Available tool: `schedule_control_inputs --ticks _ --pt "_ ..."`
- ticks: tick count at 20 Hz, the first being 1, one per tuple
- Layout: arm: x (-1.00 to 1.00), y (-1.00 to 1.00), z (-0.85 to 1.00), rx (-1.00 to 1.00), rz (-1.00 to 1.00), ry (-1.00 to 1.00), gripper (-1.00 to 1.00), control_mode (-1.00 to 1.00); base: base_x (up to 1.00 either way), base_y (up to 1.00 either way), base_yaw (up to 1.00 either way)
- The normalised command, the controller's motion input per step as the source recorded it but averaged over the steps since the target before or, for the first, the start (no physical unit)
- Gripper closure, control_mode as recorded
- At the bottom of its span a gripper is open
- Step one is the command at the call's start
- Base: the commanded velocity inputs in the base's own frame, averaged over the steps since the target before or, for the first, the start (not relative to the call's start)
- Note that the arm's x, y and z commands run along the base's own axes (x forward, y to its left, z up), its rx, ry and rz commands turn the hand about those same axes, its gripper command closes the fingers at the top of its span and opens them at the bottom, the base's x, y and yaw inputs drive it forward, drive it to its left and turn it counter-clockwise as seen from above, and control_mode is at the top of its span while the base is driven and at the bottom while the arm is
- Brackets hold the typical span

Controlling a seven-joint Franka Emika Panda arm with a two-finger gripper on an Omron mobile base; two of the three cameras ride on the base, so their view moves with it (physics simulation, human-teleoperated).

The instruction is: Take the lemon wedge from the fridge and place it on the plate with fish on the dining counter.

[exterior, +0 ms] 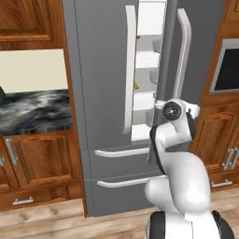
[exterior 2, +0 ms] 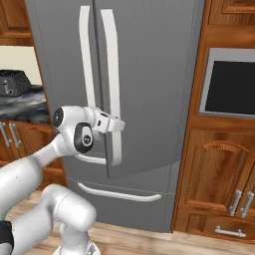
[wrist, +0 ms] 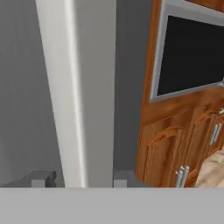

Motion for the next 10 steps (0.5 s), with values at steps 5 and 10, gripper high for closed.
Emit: schedule_control_inputs --ticks 5,10 --pt "-0.74 -1.0 0.26 0.01 -0.32 0.1 1.0 -1.0 0.0 0.0 0.0" --pt "-0.72 -0.74 0.43 0.02 -0.33 0.13 -1.0 -1.0 0.0 0.0 0.0"
